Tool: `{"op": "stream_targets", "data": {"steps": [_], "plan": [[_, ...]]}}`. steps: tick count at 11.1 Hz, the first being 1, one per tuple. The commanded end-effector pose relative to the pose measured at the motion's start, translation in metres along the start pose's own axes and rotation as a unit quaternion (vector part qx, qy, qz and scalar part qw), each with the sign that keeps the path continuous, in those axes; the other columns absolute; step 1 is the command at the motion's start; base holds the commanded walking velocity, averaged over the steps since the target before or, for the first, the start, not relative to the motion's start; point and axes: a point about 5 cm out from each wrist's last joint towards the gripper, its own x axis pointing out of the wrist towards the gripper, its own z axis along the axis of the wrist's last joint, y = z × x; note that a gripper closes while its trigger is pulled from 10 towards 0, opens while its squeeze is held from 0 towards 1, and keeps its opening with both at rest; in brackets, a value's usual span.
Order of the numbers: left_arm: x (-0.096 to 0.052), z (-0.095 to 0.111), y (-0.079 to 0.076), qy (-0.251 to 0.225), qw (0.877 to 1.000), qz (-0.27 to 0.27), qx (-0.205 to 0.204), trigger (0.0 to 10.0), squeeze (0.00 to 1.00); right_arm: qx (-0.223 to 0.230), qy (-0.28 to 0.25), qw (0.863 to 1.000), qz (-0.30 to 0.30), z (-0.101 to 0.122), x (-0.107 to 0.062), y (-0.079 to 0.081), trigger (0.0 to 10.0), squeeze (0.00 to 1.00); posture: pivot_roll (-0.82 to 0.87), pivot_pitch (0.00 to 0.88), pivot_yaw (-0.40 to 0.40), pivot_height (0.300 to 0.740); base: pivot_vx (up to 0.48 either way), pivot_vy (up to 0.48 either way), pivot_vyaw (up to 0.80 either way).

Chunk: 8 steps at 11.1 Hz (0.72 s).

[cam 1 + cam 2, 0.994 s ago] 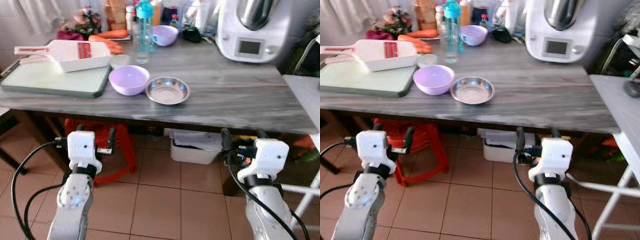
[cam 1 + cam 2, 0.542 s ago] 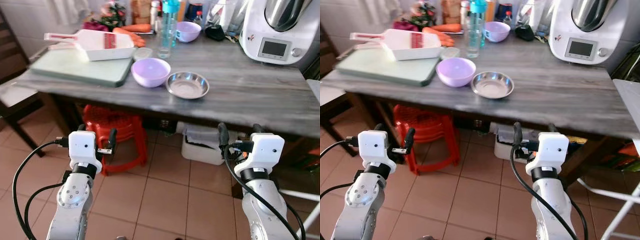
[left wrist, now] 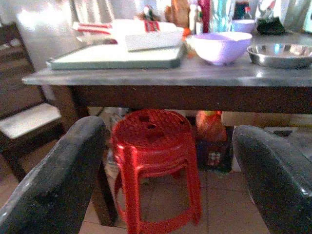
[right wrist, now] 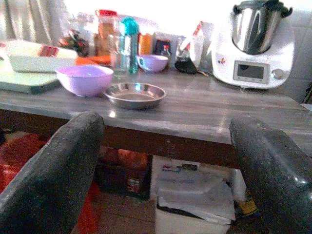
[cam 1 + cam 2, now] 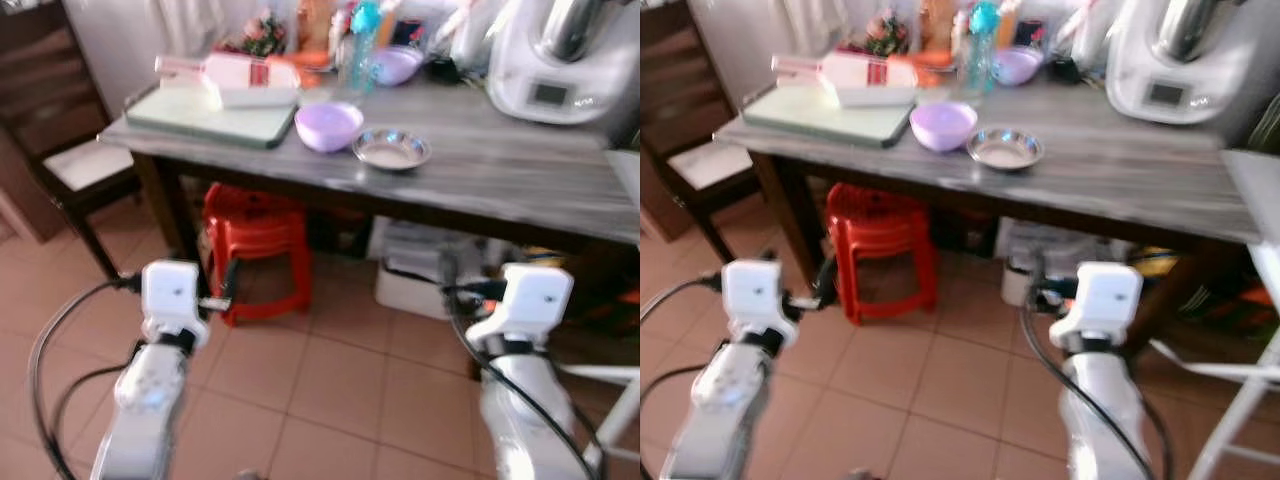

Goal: Setting the table

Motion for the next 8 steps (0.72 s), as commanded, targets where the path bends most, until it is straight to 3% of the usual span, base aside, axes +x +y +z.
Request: {"op": "stream_targets", "data": {"steps": [1, 3, 5, 6, 8], "plan": [[-0.001, -0.002, -0.002, 0.002, 1.0, -0.01, -0.009, 10.0, 0.0, -0.009, -0.006, 1.0, -0.002, 0.002, 0.001, -0.003, 10.0, 0.0, 0.07, 0.048, -0.019, 0.74, 0.0, 0.0, 0.0], [-0.001, -0.002, -0.009, -0.002, 0.999, -0.031, -0.019, 10.0, 0.0, -0.009, -0.007, 1.0, -0.004, 0.003, 0.002, -0.004, 10.0, 0.0, 0.07, 0.047, -0.02, 0.74, 0.0, 0.0, 0.0], [0.001, -0.001, -0.014, -0.003, 0.999, -0.044, -0.028, 10.0, 0.0, -0.01, -0.007, 1.0, -0.006, 0.003, 0.005, -0.006, 10.0, 0.0, 0.07, 0.047, -0.019, 0.74, 0.0, 0.0, -0.8], [0.002, -0.001, -0.014, -0.004, 0.998, -0.047, -0.031, 10.0, 0.0, -0.01, -0.009, 1.0, -0.006, 0.003, 0.006, -0.006, 10.0, 0.0, 0.07, 0.047, -0.019, 0.74, 0.0, -0.274, -0.69], [0.004, -0.001, -0.015, 0.0, 0.998, -0.051, -0.039, 10.0, 0.0, -0.008, -0.01, 1.0, -0.006, 0.003, 0.006, -0.004, 10.0, 0.0, 0.07, 0.048, -0.016, 0.74, 0.0, -0.345, 0.0]]}}
